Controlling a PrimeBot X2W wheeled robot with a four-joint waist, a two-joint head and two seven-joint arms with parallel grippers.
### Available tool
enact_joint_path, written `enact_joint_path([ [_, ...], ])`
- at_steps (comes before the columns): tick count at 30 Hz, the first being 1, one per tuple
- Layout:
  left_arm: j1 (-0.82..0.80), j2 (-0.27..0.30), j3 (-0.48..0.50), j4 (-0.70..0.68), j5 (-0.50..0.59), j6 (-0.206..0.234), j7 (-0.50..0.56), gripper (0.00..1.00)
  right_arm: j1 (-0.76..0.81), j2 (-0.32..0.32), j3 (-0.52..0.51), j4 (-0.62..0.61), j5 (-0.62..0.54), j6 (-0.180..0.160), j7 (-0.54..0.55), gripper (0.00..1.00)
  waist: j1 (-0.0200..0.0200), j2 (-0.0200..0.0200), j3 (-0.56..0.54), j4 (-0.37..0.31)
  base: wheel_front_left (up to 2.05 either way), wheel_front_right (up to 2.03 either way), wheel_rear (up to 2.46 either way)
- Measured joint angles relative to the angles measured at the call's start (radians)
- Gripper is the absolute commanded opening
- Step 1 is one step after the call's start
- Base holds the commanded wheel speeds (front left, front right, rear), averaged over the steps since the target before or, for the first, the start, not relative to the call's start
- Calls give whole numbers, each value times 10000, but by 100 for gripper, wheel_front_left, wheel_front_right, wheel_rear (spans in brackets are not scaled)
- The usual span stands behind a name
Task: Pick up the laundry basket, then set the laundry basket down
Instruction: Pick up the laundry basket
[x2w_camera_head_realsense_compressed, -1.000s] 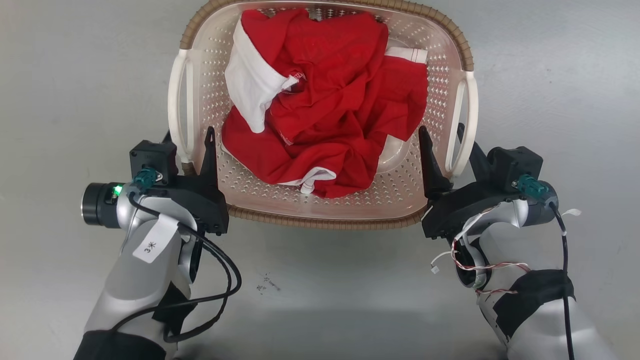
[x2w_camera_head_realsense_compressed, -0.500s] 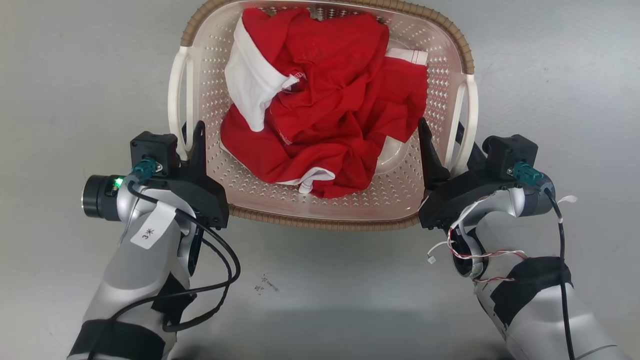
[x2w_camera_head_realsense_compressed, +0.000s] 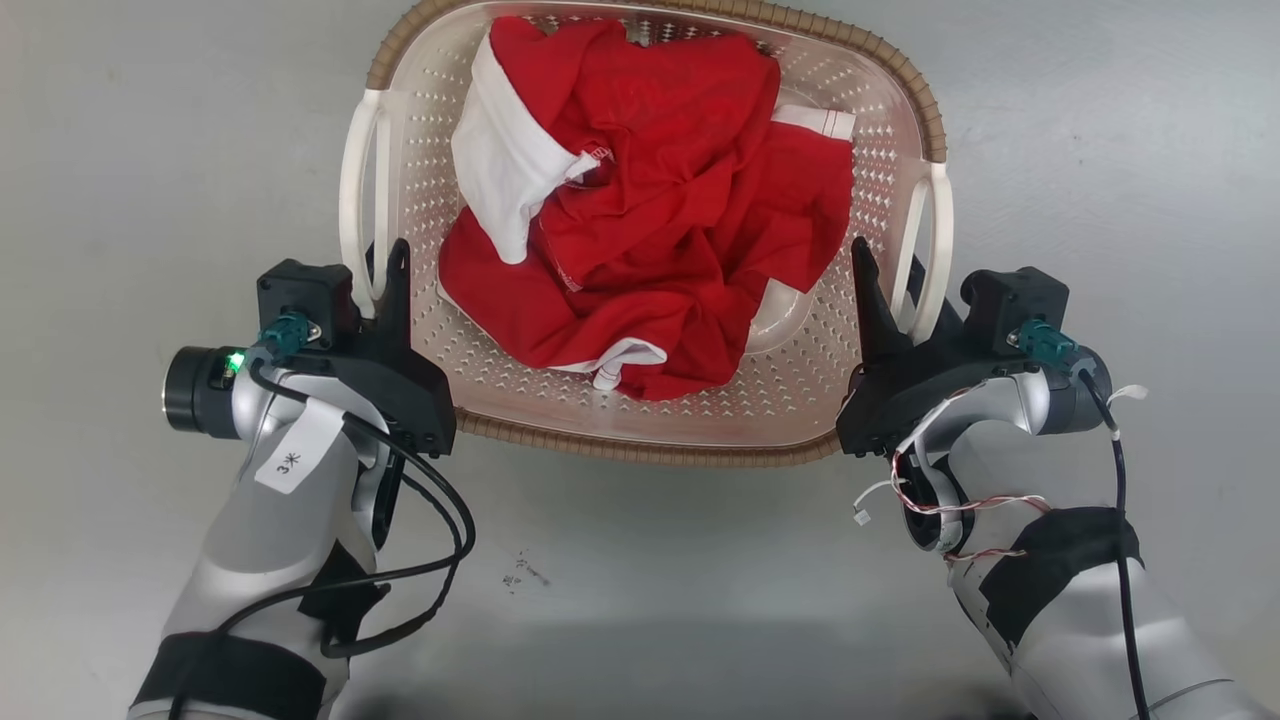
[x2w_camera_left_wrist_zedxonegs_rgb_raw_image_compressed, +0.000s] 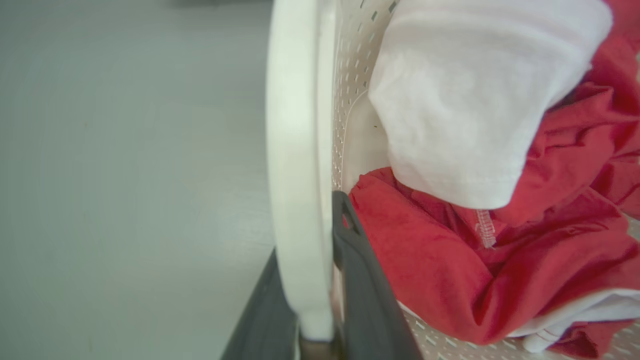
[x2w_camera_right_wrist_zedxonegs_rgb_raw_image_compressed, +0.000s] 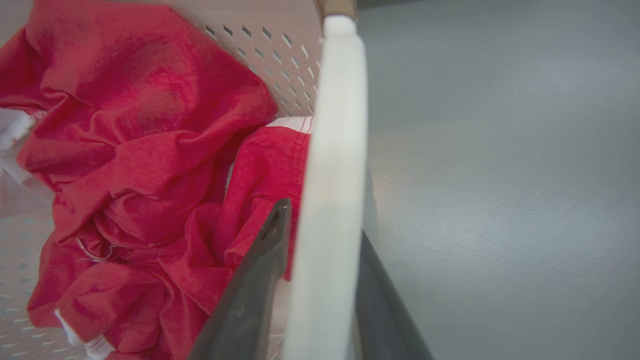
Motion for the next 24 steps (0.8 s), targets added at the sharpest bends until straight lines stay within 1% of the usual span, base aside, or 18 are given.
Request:
enact_joint_path([
  [1, -1, 2, -40, 13, -75, 0, 0, 0, -24, 0, 42, 36, 42, -2, 0, 0, 0, 0, -12, -11, 0, 0, 0],
  [4, 38, -65, -290, 127, -397, 13, 2, 0, -140, -12, 92, 230, 217, -132, 0, 0, 2, 1, -143, -47, 0, 0, 0],
  [15, 459, -98, -700, 251, -1009, 100, 4, 0, -115, -4, 397, 780, 502, -130, 4, 0, 2, 1, -895, -114, 0, 0, 0],
  [24, 1064, -192, -968, 456, -1513, 174, 10, 0, 318, 115, 491, 1480, 955, 29, 4, 0, 1, 0, -2047, -142, 0, 0, 0],
])
